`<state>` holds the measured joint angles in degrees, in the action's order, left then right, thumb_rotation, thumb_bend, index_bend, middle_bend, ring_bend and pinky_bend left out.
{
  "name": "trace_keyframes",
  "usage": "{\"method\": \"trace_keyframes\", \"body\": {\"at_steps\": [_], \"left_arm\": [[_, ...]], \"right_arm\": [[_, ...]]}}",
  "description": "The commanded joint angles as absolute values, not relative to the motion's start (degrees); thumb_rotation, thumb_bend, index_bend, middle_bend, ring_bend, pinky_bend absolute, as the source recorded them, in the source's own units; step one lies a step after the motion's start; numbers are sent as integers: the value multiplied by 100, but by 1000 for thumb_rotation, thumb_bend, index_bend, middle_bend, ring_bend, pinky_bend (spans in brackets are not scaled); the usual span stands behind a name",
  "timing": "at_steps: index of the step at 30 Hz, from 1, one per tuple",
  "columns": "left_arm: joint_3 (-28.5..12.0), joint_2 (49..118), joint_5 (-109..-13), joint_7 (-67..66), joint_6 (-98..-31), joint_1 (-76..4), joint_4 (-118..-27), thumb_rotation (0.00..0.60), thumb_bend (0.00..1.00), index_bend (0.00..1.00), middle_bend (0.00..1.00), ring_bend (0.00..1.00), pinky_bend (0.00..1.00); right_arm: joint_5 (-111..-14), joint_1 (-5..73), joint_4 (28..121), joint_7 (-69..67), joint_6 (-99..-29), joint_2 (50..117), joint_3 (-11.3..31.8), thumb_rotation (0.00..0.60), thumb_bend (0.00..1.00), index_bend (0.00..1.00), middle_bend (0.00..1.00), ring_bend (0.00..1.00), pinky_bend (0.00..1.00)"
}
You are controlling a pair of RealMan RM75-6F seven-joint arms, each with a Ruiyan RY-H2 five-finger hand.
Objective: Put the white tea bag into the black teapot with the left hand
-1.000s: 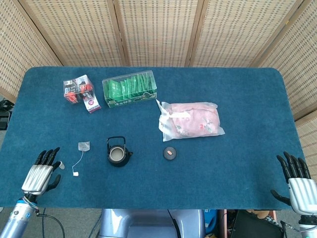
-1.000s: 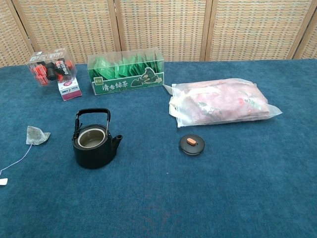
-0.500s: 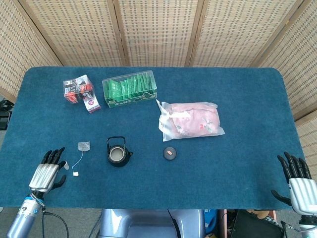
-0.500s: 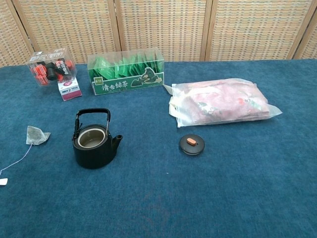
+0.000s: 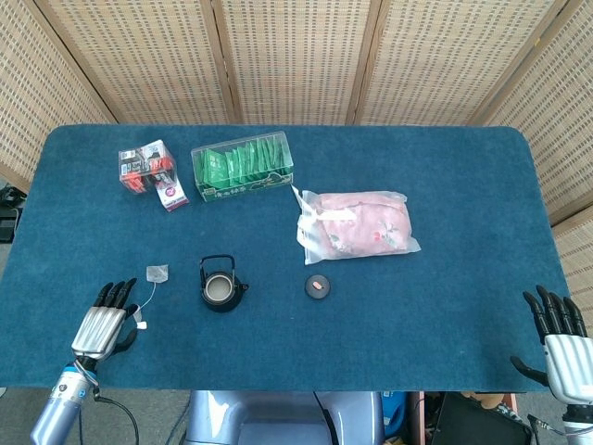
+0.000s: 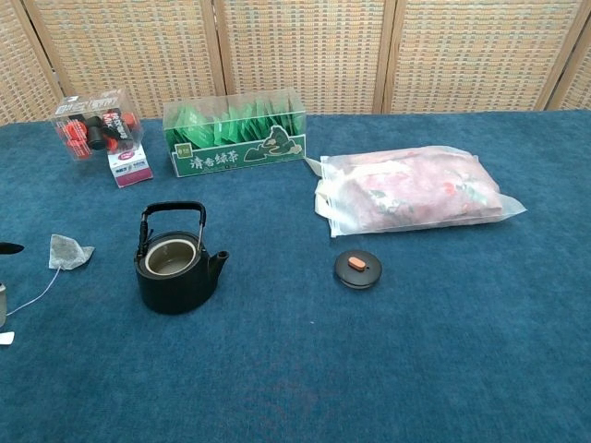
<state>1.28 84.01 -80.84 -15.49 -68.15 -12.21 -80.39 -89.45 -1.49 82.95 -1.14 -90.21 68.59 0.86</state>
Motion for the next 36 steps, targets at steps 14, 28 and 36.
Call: {"method": "trace_keyframes", "body": {"at_steps": [14,28,36], "left_arm": [[151,8535,-7984,-1610,-6728,-1272,-7924,600,413,487,0,0,0],[145,8620,-7886,-1624,-6665,-1316,-7844,600,413,499,0,0,0],[151,8615,-7865,-1606,-6660,-1327,-7863,600,415,533,0,0,0]], "right_arm": [[-8918,-192,8283,-144,-9051,6839,95,600,101,29,62,0,0],[-8878,-241,8270,-158,-9076,6839,104,600,100,29,62,0,0],[-8874,-255,8271,-162,-9083,6836,109,600,101,28,62,0,0]]}}
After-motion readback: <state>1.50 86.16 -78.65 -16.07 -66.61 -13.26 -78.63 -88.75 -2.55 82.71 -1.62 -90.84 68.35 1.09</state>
